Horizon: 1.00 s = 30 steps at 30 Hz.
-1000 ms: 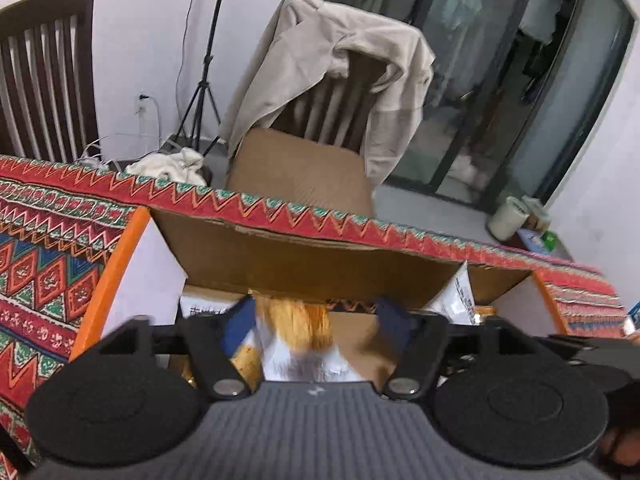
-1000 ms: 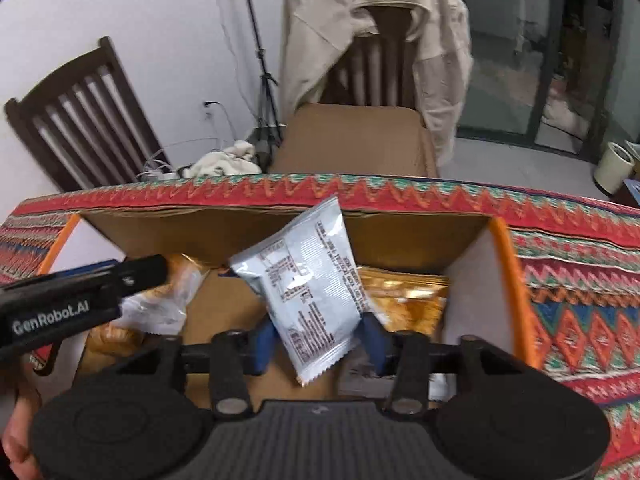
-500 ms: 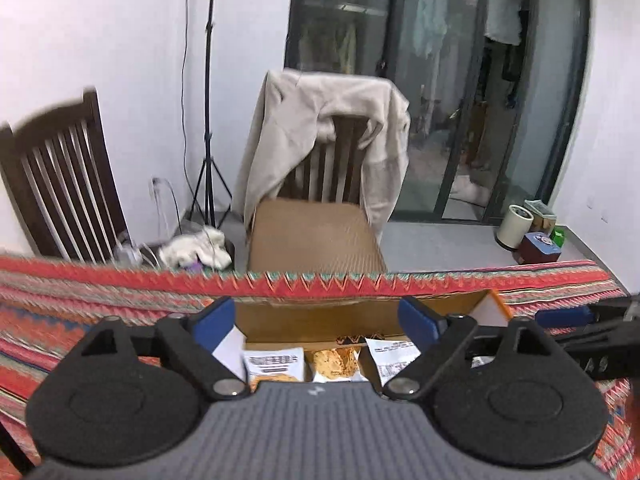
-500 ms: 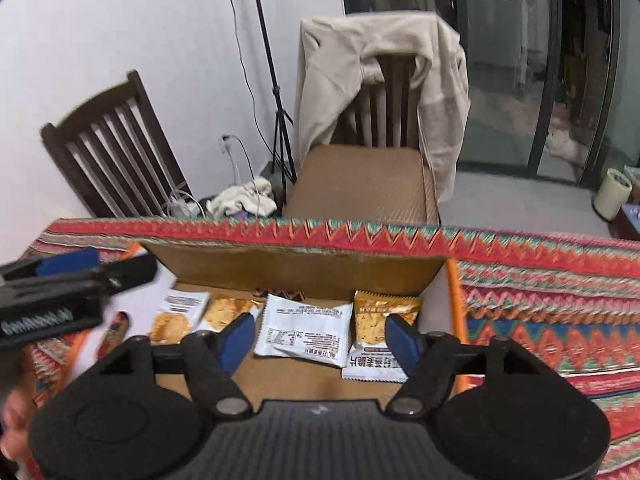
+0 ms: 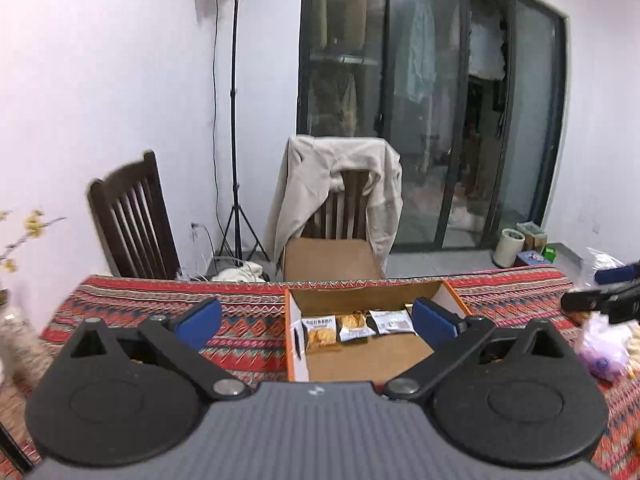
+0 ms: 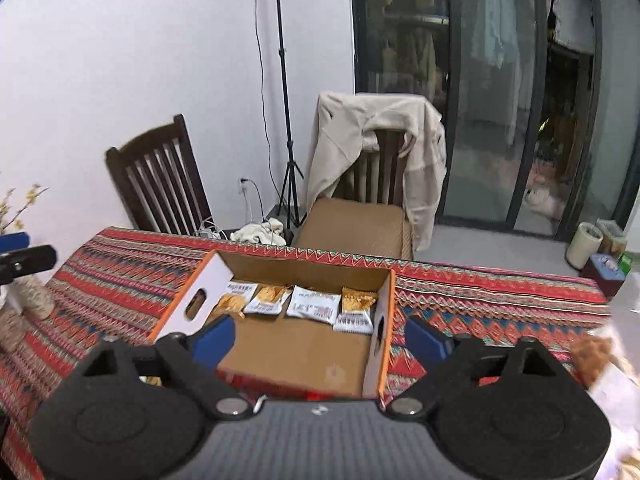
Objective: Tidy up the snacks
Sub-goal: 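Withdraw both tools from the box back to the snack pile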
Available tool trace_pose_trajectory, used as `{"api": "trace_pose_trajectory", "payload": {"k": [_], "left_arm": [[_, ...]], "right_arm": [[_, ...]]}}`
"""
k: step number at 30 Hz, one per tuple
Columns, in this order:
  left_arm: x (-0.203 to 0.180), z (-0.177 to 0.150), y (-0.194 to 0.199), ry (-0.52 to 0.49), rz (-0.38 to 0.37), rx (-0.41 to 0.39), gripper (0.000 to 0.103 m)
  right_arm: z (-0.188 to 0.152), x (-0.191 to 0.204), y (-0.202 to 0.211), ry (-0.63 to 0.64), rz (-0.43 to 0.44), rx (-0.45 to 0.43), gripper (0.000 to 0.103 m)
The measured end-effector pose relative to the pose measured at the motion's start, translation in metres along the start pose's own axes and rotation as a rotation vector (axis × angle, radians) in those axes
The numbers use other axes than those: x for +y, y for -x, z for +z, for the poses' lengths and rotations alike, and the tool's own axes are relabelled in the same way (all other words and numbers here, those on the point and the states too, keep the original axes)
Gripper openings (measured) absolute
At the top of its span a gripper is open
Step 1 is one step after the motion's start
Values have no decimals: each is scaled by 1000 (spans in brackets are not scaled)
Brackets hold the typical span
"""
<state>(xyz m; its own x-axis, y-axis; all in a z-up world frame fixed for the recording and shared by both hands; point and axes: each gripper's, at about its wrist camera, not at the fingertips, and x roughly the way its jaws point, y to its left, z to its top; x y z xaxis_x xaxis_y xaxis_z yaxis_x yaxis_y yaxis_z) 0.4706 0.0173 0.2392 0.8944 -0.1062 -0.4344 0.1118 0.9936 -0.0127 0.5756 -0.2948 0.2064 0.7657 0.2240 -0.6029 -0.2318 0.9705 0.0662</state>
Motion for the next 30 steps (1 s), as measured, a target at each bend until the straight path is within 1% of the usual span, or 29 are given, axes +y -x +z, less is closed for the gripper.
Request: {"api": "trace_pose_trajectory", "payload": {"k": [1, 4, 7, 10, 12, 16, 19, 24, 27, 29, 30], "left_arm": [[1, -8, 20, -6, -5, -16, 103], [4, -33, 73, -11, -14, -46, 103], [9, -65, 130, -17, -29, -91, 103], [9, -98, 177, -15, -22, -135, 103], [8, -123, 204, -21, -16, -156, 103], [7, -175, 241, -38, 9, -179, 103], [5, -221, 261, -77, 10, -182, 103], [1, -287, 258, -31, 52, -147, 103], [1, -317, 253, -51, 90, -128, 103], [2, -327, 250, -46, 107, -114, 103], [3, -329, 247, -41, 103, -106, 103]], "right_arm": [[-7, 4, 18, 6, -8, -15, 102], [-32, 18, 70, 32, -23, -62, 103], [-66, 31, 118, 49, 12, -90, 103], [-105, 46, 160, 76, 39, -102, 103], [-131, 57, 184, 111, 49, -116, 103], [-193, 76, 227, 166, 71, -155, 103], [-241, 83, 247, 174, 77, -160, 103], [-312, 83, 246, 122, 73, -147, 103], [-356, 85, 238, 71, 82, -145, 103], [-381, 84, 226, 17, 102, -156, 103], [-389, 82, 220, -11, 104, -160, 103]]}}
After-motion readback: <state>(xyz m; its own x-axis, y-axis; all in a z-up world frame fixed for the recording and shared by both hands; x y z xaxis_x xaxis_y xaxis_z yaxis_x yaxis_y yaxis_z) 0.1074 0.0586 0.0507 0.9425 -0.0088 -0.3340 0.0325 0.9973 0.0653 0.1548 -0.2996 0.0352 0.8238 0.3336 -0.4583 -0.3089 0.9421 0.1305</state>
